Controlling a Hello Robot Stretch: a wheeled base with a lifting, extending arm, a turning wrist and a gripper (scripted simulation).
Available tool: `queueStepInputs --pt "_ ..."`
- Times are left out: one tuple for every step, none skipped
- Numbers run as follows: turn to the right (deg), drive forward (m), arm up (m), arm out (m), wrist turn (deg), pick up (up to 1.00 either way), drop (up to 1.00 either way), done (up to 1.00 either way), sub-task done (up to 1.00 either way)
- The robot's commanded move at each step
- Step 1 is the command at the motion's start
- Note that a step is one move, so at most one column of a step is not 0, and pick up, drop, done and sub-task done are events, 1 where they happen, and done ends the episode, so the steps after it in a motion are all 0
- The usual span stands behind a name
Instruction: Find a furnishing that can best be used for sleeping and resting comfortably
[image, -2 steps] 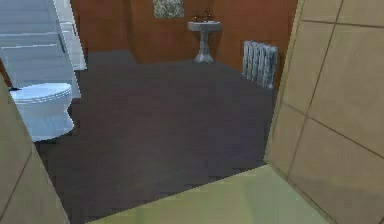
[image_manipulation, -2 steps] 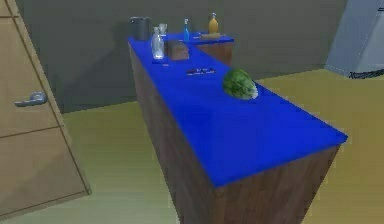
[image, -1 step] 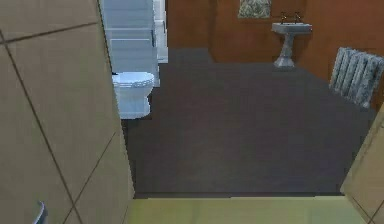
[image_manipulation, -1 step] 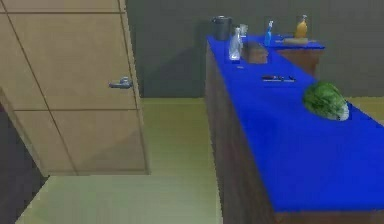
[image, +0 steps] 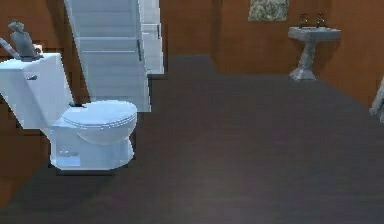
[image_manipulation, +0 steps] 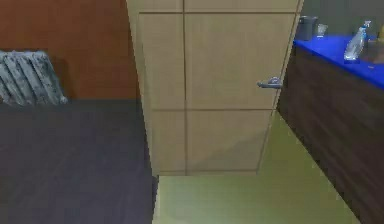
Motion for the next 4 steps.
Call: queueStepInputs --pt "0.0 1.00 0.00 0.00 0.0 0.00 0.00 0.00 0.00" --pt "0.0 1.00 0.00 0.00 0.0 0.00 0.00 0.00 0.00" --pt "-30.0 0.00 0.00 0.00 0.0 0.00 0.00 0.00 0.00" --pt "0.0 0.05 0.00 0.00 0.0 0.00 0.00 0.00 0.00"
